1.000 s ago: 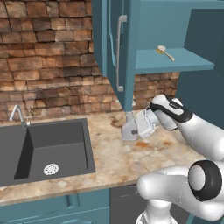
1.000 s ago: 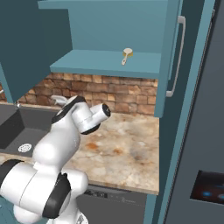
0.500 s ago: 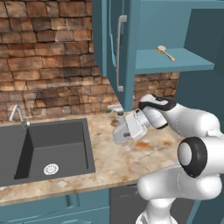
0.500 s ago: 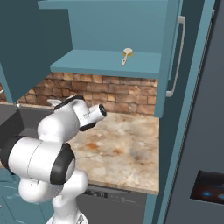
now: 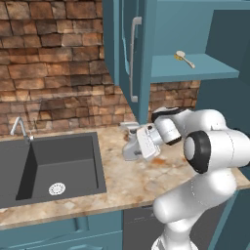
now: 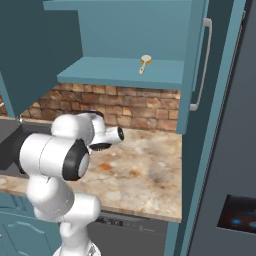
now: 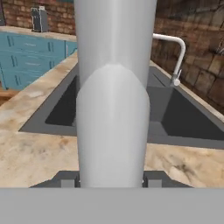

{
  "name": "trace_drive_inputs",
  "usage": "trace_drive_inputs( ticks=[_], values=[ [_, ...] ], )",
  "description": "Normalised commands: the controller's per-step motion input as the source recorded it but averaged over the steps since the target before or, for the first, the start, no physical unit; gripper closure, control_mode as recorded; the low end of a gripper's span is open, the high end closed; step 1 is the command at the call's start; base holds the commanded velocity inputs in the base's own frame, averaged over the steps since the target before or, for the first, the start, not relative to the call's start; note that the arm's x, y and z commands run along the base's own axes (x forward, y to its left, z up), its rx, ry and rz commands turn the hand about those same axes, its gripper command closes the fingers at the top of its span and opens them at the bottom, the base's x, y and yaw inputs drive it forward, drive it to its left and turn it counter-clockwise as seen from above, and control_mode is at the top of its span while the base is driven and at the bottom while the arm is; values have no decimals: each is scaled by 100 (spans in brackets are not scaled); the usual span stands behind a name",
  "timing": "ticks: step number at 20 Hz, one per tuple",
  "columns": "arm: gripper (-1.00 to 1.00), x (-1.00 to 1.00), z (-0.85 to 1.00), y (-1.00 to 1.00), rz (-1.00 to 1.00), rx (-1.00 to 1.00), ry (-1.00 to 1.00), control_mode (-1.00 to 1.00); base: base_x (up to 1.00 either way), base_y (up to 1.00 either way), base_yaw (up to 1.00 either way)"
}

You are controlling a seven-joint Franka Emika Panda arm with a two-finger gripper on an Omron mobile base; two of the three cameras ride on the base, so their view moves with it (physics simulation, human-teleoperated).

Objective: Locate and retrieve the spray and dish brush from the cabinet. Place them next to the sink.

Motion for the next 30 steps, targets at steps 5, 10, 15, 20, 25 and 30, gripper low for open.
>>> trace_drive_inputs(
  ticks=[5,10,15,20,25,30],
  values=[
    [100,27,-25,8,4,12,-6,-100,0,0,0],
    [100,24,-17,22,8,5,6,-100,0,0,0],
    [100,23,-8,27,8,0,12,-100,0,0,0],
    [100,6,-8,19,4,0,7,-100,0,0,0],
    [100,0,-9,0,0,0,-2,-100,0,0,0],
    [100,4,-17,5,0,0,0,-100,0,0,0]
  ],
)
